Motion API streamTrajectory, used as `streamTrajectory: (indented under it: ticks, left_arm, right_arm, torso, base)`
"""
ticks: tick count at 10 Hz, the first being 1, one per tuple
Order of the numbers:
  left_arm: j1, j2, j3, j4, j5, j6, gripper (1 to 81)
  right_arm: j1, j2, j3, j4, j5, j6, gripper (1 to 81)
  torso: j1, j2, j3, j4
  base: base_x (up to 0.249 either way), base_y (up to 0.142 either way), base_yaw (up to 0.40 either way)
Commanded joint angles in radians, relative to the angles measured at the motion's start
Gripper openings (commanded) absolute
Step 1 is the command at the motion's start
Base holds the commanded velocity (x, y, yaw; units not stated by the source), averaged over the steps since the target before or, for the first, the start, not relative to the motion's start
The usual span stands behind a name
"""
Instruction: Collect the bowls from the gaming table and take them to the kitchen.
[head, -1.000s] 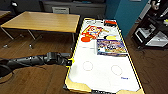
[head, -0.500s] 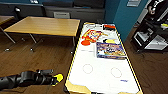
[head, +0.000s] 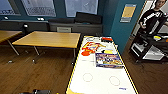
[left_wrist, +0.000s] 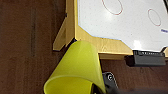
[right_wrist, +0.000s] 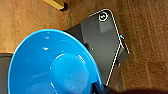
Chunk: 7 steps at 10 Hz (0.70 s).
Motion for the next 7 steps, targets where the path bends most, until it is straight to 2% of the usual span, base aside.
streamTrajectory:
  ticks: [1,3,4,5,6,7]
  left_arm:
    - [0.192,0.133,-0.206,0.227,-0.124,-0.006,1.0]
    - [0.279,0.208,-0.304,0.267,-0.127,-0.006,1.0]
    - [0.318,0.247,-0.362,0.281,-0.137,-0.006,1.0]
    - [0.356,0.282,-0.43,0.291,-0.163,-0.006,1.0]
    - [0.392,0.31,-0.5,0.296,-0.198,-0.006,1.0]
    - [0.427,0.336,-0.565,0.296,-0.251,-0.003,1.0]
  right_arm:
    - [0.007,-0.044,0.003,-0.022,-0.053,0.002,1.0]
    - [0.008,-0.03,-0.012,-0.022,-0.053,0.002,1.0]
    - [0.01,-0.019,-0.023,-0.022,-0.054,0.002,1.0]
    - [0.01,-0.01,-0.037,-0.022,-0.054,0.002,1.0]
    - [0.01,-0.001,-0.051,-0.023,-0.054,0.0,1.0]
    - [0.008,0.008,-0.066,-0.025,-0.054,0.0,1.0]
  torso:
    - [0.0,0.0,0.095,0.0]
    - [-0.001,-0.001,0.167,0.0]
    - [-0.001,-0.002,0.183,0.0]
    - [-0.002,-0.002,0.137,0.0]
    - [-0.003,-0.002,0.161,0.0]
    - [-0.003,-0.003,0.167,0.0]
  base:
    - [0.0,0.0,0.0]
    - [0.0,0.0,0.0]
    - [0.0,0.0,0.0]
    - [0.0,0.0,0.0]
    - [0.0,0.0,0.0]
    - [0.0,0.0,0.0]
